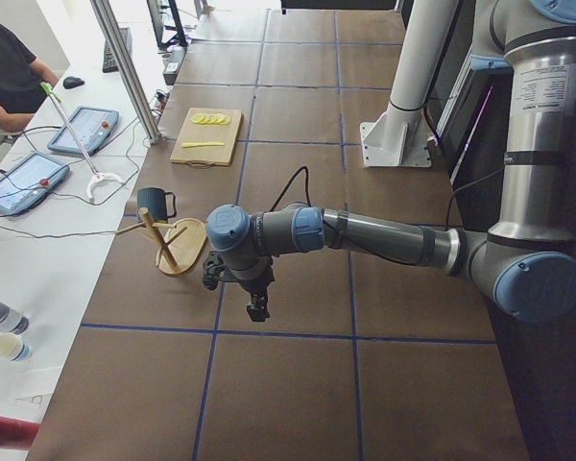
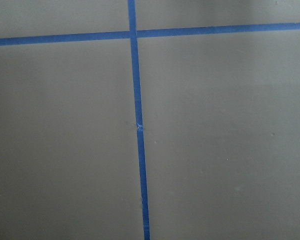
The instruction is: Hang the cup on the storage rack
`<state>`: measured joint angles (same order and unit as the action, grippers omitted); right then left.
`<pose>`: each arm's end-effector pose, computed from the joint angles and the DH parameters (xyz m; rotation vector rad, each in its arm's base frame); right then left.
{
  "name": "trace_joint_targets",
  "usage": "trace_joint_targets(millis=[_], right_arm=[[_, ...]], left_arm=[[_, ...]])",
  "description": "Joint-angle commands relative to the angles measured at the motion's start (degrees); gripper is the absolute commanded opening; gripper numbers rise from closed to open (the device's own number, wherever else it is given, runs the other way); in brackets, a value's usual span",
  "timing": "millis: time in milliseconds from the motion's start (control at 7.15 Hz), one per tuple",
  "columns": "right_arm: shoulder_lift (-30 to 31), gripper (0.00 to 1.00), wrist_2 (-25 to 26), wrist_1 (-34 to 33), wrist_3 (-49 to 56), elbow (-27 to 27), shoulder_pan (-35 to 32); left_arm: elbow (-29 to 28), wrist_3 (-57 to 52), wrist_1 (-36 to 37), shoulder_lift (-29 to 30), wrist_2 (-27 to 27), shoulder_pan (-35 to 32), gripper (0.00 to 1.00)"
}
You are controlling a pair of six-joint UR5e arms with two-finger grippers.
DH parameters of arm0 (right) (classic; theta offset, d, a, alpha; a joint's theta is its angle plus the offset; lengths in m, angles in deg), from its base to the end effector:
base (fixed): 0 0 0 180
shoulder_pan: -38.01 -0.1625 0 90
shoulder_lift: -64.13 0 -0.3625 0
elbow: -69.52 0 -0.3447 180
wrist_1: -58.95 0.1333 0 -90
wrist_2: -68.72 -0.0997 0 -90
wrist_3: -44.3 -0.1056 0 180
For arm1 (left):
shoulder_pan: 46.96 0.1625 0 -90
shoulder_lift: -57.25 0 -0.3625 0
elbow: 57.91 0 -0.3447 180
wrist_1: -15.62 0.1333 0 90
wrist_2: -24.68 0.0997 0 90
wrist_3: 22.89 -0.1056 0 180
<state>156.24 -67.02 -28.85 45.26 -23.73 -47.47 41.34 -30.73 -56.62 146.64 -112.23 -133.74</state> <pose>0.0232 -0.4383 0.5857 0.0304 -0.7999 -0.1138 -0.0323 -0.4264 0.5602 -0.1172 0.8227 0.1166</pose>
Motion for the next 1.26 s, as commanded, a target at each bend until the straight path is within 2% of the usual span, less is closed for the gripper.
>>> trace_joint_targets(millis=[0,280,559,1118], right_arm=[[0.18,1.0,0.39,-0.19,0.01,0.17,-0.04],[0.35,1.0,0.22,-0.18,-0.08,-0.01,-0.13],[0.36,1.0,0.22,-0.01,0.01,0.17,-0.39],[0.88,1.0,0.04,0.43,0.01,-0.01,-0.39]], left_arm=[[-3.26,0.36,-6.19,0.0,-0.03,-0.06,1.0],[-3.71,7.63,-11.49,0.08,0.15,-0.32,1.0],[-4.41,11.06,-12.48,-0.09,0.15,-0.5,1.0],[-4.68,11.52,-13.96,-0.36,3.93,-0.41,1.0]])
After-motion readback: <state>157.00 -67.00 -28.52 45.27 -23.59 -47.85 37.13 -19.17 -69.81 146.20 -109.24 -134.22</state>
